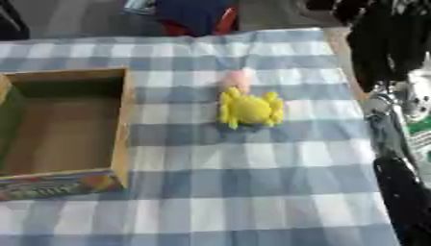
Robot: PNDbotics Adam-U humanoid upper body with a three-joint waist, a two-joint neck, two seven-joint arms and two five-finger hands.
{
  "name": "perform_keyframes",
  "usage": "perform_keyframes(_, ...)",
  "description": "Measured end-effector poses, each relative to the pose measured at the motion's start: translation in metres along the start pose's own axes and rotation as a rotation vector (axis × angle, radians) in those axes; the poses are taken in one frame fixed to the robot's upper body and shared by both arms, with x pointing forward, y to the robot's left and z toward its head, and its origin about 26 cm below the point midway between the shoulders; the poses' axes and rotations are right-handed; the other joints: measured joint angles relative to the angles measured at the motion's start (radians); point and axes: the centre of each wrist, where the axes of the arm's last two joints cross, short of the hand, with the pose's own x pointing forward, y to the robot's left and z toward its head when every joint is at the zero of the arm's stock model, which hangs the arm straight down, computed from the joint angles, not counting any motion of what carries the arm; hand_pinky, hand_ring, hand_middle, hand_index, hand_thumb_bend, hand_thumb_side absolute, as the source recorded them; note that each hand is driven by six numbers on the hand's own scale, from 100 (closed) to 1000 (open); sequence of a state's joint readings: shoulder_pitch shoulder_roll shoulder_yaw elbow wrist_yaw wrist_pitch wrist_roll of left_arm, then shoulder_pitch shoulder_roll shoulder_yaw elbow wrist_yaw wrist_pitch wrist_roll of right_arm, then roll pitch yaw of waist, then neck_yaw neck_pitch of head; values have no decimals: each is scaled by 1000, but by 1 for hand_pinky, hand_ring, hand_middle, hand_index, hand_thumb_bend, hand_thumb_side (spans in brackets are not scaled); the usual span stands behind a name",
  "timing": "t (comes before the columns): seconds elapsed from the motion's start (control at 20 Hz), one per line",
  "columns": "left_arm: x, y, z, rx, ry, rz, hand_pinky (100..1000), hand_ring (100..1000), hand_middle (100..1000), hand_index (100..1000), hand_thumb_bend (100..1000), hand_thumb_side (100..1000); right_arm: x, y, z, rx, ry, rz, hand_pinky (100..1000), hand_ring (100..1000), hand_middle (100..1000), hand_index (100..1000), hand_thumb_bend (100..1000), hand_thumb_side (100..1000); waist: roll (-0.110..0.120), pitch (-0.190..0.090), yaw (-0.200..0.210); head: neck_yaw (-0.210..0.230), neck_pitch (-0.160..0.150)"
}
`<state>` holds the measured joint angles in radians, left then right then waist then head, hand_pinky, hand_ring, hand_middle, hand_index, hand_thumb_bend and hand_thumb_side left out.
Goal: Pick up objects on the table and place them in the box.
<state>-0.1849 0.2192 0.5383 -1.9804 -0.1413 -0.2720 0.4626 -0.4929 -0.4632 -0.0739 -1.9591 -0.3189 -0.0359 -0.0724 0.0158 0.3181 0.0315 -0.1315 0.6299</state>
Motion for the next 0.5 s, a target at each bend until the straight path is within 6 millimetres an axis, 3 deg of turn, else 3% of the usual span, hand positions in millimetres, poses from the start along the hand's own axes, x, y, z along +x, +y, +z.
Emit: perform_keyframes(0.5,-1,0,2,3,7,2,374,591,532,833,447,547,3,-2,-6,22,-12,31,683,684,593,816,100,1000,-1,14,2,6,2)
